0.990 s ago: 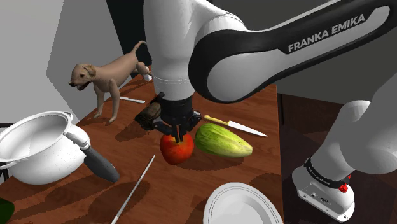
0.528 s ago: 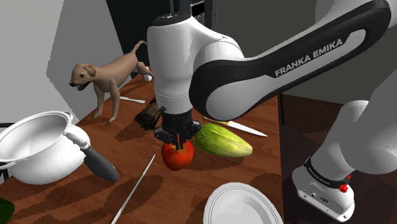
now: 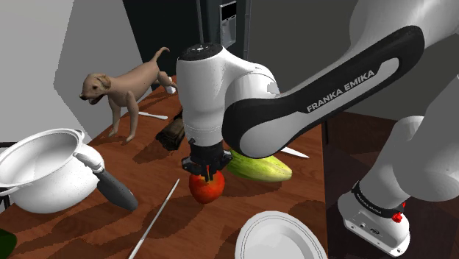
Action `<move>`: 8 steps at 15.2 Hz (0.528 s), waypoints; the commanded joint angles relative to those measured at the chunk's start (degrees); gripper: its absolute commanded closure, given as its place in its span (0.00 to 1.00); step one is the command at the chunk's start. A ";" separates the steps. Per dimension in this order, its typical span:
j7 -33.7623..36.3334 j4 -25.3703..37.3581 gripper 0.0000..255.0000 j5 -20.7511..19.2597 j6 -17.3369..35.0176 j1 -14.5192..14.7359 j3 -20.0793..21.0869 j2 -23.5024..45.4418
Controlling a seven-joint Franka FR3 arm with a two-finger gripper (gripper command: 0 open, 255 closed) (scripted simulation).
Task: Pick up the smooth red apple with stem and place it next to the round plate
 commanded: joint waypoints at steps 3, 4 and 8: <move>0.06 -0.27 1.00 -0.11 0.44 0.00 0.01 0.16; 0.06 -0.27 1.00 -0.11 0.44 0.00 0.01 0.16; 0.07 -0.26 0.00 -0.11 0.44 0.00 0.01 0.16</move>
